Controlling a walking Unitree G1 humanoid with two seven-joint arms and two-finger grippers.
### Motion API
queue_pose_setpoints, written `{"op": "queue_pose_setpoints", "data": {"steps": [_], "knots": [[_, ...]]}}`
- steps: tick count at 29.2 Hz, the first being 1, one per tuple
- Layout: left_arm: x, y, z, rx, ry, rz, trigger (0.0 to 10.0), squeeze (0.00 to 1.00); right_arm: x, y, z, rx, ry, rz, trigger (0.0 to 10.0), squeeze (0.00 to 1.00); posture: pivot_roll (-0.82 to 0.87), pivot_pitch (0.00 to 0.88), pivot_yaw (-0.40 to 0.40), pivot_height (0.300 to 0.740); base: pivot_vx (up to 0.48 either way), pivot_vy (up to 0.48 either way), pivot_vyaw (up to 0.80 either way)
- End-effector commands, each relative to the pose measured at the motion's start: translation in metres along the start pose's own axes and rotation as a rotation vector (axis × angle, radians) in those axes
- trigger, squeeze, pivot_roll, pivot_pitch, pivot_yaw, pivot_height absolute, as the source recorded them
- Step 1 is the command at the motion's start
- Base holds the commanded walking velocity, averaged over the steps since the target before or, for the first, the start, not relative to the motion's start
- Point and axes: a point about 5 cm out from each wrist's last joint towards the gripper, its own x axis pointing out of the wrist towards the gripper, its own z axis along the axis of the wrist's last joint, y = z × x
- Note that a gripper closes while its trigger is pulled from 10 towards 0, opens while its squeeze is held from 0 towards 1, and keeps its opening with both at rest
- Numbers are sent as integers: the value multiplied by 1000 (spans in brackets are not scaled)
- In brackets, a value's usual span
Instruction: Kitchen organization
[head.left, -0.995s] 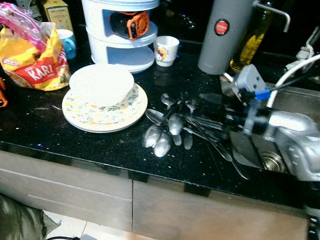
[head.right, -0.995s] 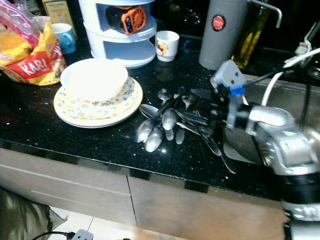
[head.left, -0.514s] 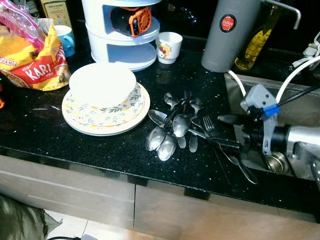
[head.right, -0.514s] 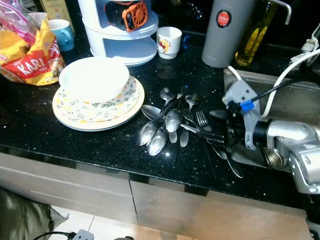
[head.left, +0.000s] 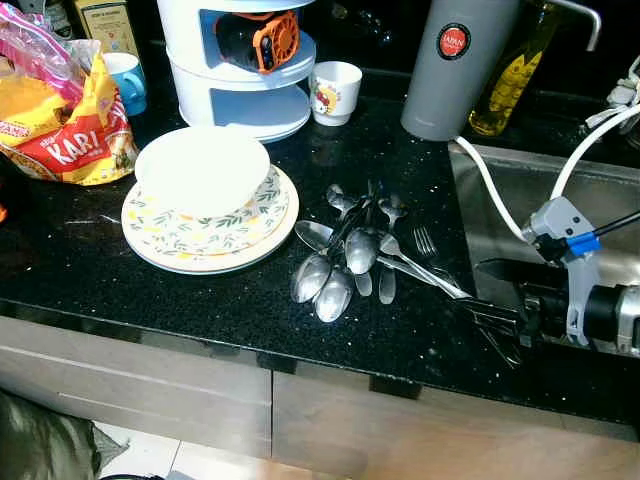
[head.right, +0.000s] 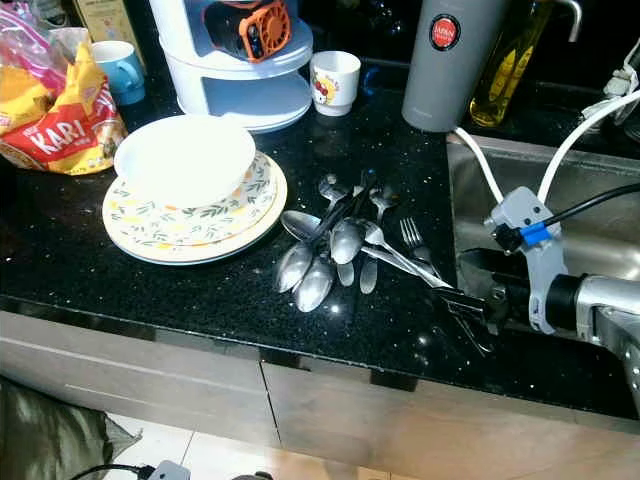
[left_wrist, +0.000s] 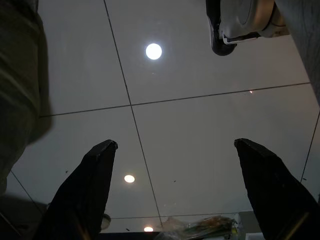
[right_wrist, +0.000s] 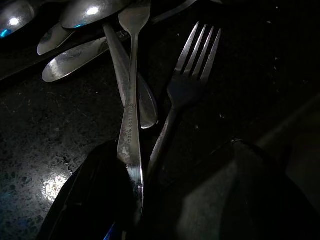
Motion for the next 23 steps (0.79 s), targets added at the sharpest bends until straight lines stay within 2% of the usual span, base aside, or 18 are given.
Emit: {"op": "queue_pose_setpoints", "data": {"steps": [1, 8, 9, 11, 12, 13, 14, 15, 23], "knots": [[0, -3, -7, 2, 22, -11, 10000, 0, -1, 3, -5, 23, 25, 8, 10000, 0, -27, 102, -28, 740, 0, 0, 0], [0, -4, -4, 6, 18, -12, 10000, 0, 9, 10, -10, 78, 3, 53, 10000, 0, -21, 97, -31, 740, 0, 0, 0], [0, -3, -4, 6, 17, -12, 10000, 0, 11, 12, -11, 93, 0, 61, 9176, 0, -19, 96, -33, 740, 0, 0, 0], [0, -3, -4, 6, 17, -12, 10000, 0, 11, 12, -11, 93, 0, 61, 9176, 0, -19, 96, -33, 740, 0, 0, 0], [0, -3, -4, 6, 17, -11, 10000, 0, 13, 12, -11, 113, -5, 69, 4157, 0, -18, 93, -35, 740, 0, 0, 0], [0, -3, -4, 6, 17, -10, 10000, 0, 14, 13, -11, 128, -8, 73, 4157, 0, -18, 92, -35, 740, 0, 0, 0], [0, -3, -4, 5, 17, -10, 10000, 0, 15, 13, -11, 138, -8, 76, 1765, 0, -20, 91, -36, 740, 0, 0, 0], [0, -3, -4, 5, 17, -10, 10000, 0, 15, 14, -11, 143, -4, 76, 0, 0, -20, 91, -36, 740, 0, 0, 0], [0, -3, -3, 7, 13, -14, 10000, 0, 16, 15, -10, 148, 2, 85, 0, 0, -22, 92, -38, 740, 0, 0, 0]]}}
